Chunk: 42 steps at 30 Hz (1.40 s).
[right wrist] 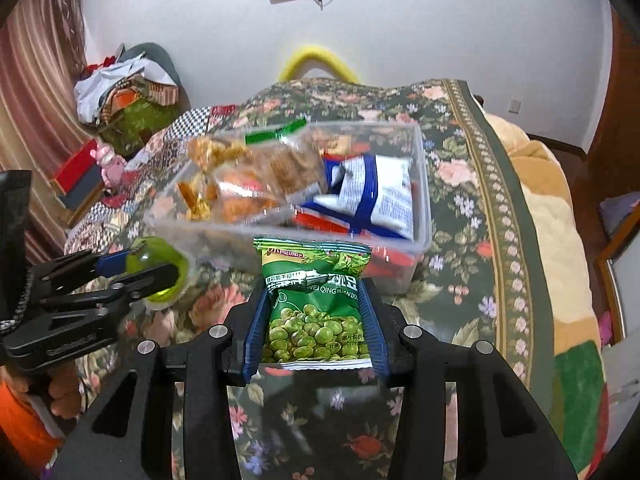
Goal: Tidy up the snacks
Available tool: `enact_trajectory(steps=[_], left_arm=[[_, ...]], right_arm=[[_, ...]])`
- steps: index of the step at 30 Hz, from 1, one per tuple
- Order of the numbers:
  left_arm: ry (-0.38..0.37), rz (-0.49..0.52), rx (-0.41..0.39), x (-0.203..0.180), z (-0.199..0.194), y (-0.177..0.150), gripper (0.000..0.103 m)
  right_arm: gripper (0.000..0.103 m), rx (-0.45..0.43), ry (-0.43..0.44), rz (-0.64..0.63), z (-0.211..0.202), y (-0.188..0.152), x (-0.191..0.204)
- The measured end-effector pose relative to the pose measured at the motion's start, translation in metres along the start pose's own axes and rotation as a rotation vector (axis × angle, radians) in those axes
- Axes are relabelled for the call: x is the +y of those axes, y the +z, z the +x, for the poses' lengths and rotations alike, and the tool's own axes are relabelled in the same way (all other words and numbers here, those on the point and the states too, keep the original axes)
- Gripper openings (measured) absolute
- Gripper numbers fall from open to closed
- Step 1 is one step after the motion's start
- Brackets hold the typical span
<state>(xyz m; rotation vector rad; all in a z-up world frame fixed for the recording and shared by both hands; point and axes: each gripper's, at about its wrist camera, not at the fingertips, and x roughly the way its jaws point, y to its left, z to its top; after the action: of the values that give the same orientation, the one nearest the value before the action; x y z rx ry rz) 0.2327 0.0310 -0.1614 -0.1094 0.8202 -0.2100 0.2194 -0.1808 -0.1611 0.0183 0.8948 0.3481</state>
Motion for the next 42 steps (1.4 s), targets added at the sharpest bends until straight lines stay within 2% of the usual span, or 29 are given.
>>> enact_trajectory(steps=[8, 17, 22, 25, 30, 33, 37, 42], left_arm=[[0.021, -0.024, -0.062, 0.017, 0.0, 0.033, 0.046], [0.049, -0.039, -0.047, 0.03, 0.034, 0.053, 0.046], [0.064, -0.065, -0.031, 0.035, 0.044, 0.054, 0.046], [0.057, -0.065, -0.046, 0.034, 0.039, 0.055, 0.046], [0.059, -0.04, -0.087, 0.026, 0.015, 0.06, 0.046], [0.066, -0.028, -0.141, 0.016, -0.015, 0.061, 0.046], [0.075, -0.002, -0.223, 0.002, -0.058, 0.064, 0.046], [0.049, -0.003, -0.347, -0.018, -0.13, 0.06, 0.046]], right_arm=[[0.04, -0.05, -0.003, 0.0, 0.011, 0.03, 0.005], [0.04, -0.034, -0.015, 0.014, 0.042, 0.058, 0.004], [0.043, -0.021, -0.021, 0.0, 0.047, 0.06, 0.006], [0.05, -0.02, -0.028, -0.004, 0.044, 0.059, 0.006], [0.052, -0.041, -0.028, -0.004, 0.028, 0.061, 0.006], [0.052, -0.075, -0.023, -0.002, 0.005, 0.062, 0.009], [0.052, -0.15, -0.028, -0.016, -0.042, 0.063, 0.019], [0.052, -0.254, -0.019, -0.029, -0.104, 0.06, 0.034]])
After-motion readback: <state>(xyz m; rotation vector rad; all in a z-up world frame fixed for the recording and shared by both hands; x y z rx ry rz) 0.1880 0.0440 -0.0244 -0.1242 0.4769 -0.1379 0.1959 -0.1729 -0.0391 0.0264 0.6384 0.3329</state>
